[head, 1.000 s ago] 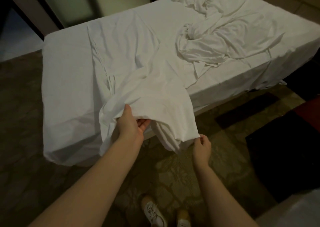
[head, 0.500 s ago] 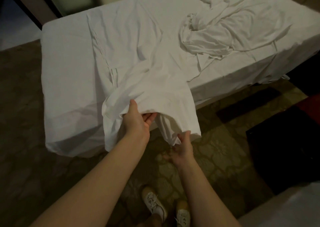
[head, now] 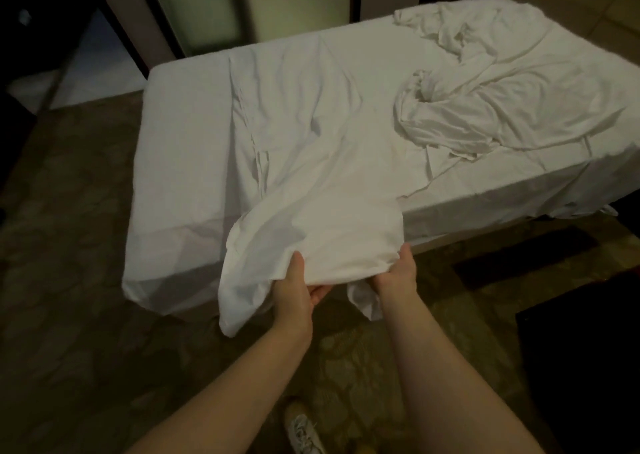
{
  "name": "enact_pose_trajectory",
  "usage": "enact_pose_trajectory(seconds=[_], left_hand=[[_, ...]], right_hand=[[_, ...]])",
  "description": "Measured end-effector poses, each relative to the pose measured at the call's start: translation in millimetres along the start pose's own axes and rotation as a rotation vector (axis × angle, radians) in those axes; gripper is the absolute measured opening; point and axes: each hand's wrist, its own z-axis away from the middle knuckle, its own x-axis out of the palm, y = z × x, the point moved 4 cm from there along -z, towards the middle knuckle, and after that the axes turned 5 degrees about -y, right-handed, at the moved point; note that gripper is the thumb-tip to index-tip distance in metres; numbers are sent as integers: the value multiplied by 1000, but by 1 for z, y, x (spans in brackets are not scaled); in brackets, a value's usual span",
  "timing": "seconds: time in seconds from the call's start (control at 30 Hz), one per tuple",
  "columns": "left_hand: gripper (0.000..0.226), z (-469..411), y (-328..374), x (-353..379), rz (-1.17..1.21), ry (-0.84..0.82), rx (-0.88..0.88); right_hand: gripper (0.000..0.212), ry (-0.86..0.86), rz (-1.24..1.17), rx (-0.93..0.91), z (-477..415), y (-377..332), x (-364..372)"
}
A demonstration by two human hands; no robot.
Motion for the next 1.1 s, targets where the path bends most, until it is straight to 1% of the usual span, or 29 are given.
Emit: enact_pose_trajectory(seconds=[0.07, 0.1, 0.13, 0.17, 0.2, 0.23, 0.27, 0.33, 0.4, 0.47, 0.5, 0.53, 0.6, 0.63, 0.67, 0.73, 0.8, 0.83, 0.87, 0.93, 0.97, 1.0, 1.03, 1.07, 1.1], left_hand=[[51, -1, -2, -4, 33, 4, 20], [51, -7, -3, -9, 57, 42, 29], [51, -11, 0, -12, 121, 96, 28], [51, -21, 5, -15, 201, 159, 6], [50, -29, 11, -19, 298, 224, -30], [48, -41, 17, -21, 360, 249, -66], [47, -51, 23, -23, 416, 249, -104], [46, -68, 30, -28, 498, 224, -166], [38, -71, 28, -35, 676, 227, -293], [27, -68, 23, -46, 571, 209, -326], [24, -67, 14, -52, 491, 191, -331], [27, -67, 5, -61, 352, 199, -292], [36, -65, -17, -74, 285, 230, -332], [38, -63, -24, -77, 256, 227, -355], [40, -61, -27, -79, 197, 207, -375], [43, -60, -25, -80, 105, 160, -388], [55, -66, -17, -82, 78, 139, -428], [59, -74, -14, -83, 61, 146, -457], [58, -76, -10, -84, 11, 147, -478], [46, -79, -11, -80, -56, 117, -522], [37, -84, -14, -76, -93, 93, -519], [27, -82, -10, -71, -128, 79, -511], [17, -85, -6, -64, -110, 29, -482], [11, -87, 5, -57, -84, 13, -428], [10, -92, 20, -50, 14, 14, -312]], right_hand=[[54, 56, 41, -13, 2, -3, 7], [59, 124, 89, -46, 4, -3, 8], [61, 159, 136, -113, 9, -7, 12], [58, 168, 237, -218, 16, -13, 18], [50, 128, 349, -327, 22, -18, 26], [47, 58, 460, -398, 31, -21, 32], [46, 18, 510, -436, 37, -26, 35], [47, 22, 517, -458, 46, -45, 34], [56, 89, 435, -429, 44, -66, 24], [60, 143, 405, -399, 43, -76, 19], [59, 157, 443, -380, 43, -73, 19], [56, 147, 486, -355, 41, -66, 20], [43, 87, 526, -286, 40, -50, 27], [34, 52, 551, -252, 41, -43, 31], [31, 17, 555, -232, 40, -39, 34], [32, -15, 563, -206, 42, -41, 34], [28, -57, 571, -192, 42, -50, 31], [26, -60, 592, -195, 43, -55, 28], [25, -42, 604, -192, 44, -58, 27], [22, -36, 626, -186, 49, -63, 22], [22, -63, 676, -204, 51, -64, 20], [25, -97, 793, -262, 51, -69, 17], [33, -136, 925, -329, 53, -70, 13], [39, -160, 1036, -362, 52, -73, 7], [40, -171, 1123, -383, 59, -74, 5]])
